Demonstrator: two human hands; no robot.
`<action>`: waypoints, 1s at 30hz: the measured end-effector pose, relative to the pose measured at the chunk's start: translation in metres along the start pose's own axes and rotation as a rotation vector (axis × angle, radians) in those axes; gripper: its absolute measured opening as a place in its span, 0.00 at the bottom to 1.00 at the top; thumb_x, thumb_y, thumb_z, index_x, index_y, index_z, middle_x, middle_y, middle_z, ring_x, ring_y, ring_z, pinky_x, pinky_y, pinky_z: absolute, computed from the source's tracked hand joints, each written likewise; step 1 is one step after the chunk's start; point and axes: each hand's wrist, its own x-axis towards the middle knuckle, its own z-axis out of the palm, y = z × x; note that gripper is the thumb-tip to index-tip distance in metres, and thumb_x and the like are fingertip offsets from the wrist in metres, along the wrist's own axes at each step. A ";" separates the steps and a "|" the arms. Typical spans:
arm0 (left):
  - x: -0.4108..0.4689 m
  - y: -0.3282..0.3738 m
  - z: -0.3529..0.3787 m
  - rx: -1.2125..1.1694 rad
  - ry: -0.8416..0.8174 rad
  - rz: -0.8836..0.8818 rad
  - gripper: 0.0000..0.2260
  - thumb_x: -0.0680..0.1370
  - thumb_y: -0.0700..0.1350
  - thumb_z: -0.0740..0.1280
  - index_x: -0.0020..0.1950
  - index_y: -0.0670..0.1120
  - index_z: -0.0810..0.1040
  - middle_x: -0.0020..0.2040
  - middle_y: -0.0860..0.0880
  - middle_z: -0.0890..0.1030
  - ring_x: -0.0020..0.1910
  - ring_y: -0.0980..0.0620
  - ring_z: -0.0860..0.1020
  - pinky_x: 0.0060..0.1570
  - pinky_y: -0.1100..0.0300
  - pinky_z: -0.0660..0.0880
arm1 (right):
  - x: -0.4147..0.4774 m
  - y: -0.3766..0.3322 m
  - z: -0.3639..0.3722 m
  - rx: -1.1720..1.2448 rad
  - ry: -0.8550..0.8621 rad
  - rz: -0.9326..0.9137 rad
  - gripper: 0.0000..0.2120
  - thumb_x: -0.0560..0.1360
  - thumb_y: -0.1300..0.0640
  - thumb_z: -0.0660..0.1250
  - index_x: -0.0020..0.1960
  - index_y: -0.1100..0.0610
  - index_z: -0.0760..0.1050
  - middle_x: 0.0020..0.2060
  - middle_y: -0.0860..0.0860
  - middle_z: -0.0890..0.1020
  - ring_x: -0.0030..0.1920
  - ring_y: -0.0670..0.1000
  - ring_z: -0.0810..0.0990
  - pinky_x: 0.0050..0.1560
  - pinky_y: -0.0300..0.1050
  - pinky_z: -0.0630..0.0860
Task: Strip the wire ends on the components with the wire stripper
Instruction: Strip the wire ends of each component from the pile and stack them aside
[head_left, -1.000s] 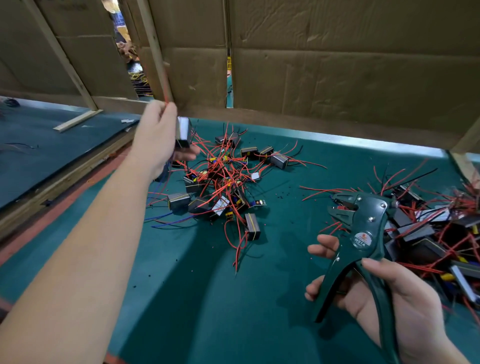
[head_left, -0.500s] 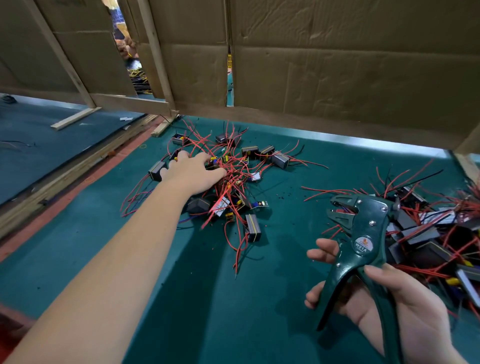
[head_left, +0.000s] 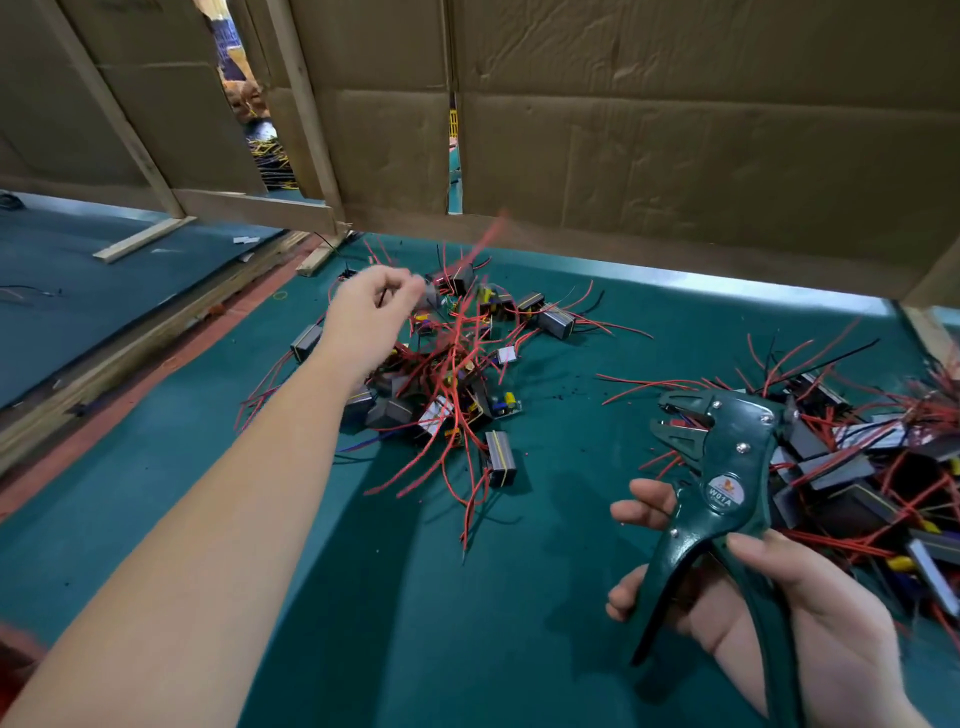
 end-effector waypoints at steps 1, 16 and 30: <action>0.001 0.006 -0.003 -0.086 0.036 -0.013 0.08 0.80 0.50 0.64 0.42 0.54 0.77 0.43 0.50 0.80 0.42 0.50 0.77 0.48 0.54 0.73 | 0.000 0.001 -0.001 -0.026 0.027 0.001 0.33 0.59 0.59 0.80 0.59 0.71 0.75 0.58 0.72 0.74 0.38 0.75 0.76 0.43 0.71 0.74; -0.007 0.049 -0.025 -1.033 -0.166 -0.497 0.18 0.76 0.62 0.64 0.52 0.47 0.72 0.45 0.46 0.75 0.29 0.57 0.63 0.30 0.66 0.64 | 0.002 0.002 0.005 -0.153 0.216 0.008 0.44 0.41 0.54 0.84 0.54 0.69 0.79 0.54 0.71 0.77 0.32 0.73 0.76 0.36 0.68 0.77; -0.012 0.062 -0.027 -0.271 0.108 -0.013 0.09 0.75 0.58 0.69 0.43 0.54 0.77 0.38 0.62 0.79 0.39 0.65 0.74 0.44 0.65 0.68 | 0.001 0.003 0.004 -0.162 0.221 0.013 0.43 0.41 0.53 0.84 0.53 0.68 0.80 0.54 0.70 0.78 0.32 0.72 0.76 0.36 0.67 0.77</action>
